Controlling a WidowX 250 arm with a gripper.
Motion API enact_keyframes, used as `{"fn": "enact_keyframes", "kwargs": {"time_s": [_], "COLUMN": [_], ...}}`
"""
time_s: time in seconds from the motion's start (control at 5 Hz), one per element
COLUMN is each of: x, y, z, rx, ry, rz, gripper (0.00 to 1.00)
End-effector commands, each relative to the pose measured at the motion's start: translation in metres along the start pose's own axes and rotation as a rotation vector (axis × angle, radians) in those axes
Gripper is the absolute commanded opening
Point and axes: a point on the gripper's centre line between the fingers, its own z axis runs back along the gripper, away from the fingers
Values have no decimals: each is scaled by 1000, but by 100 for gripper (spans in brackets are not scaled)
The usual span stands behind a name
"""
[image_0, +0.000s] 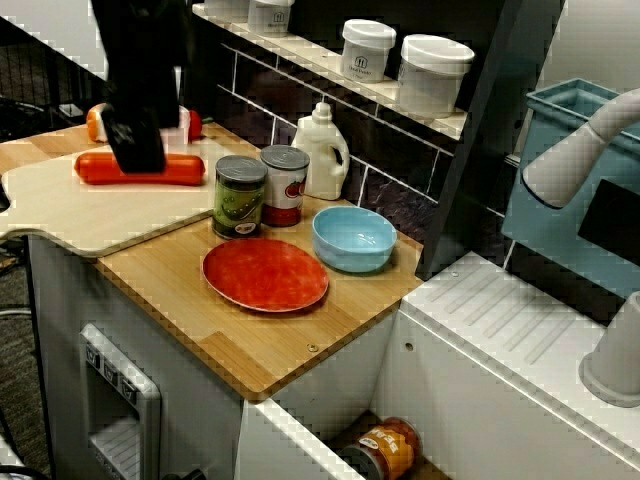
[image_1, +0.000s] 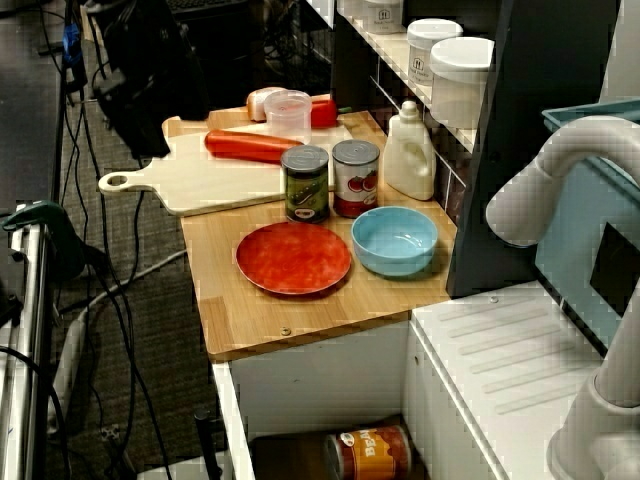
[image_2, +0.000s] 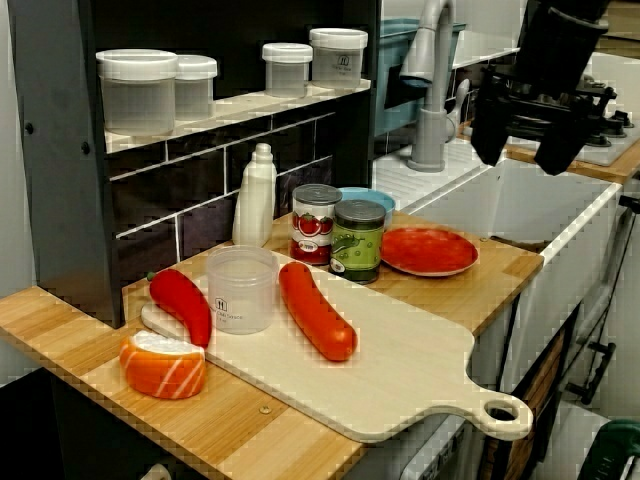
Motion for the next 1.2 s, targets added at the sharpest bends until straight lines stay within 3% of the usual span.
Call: {"fn": "enact_keyframes", "kwargs": {"time_s": [0.0,0.4,1.0], "x": [44,82,125], "y": [-15,-16,12], "z": [-1,-14,-35], "rx": [71,124,214], "ry": [-11,-3,1], "rz": [44,96,130], "gripper": [100,100,100]}}
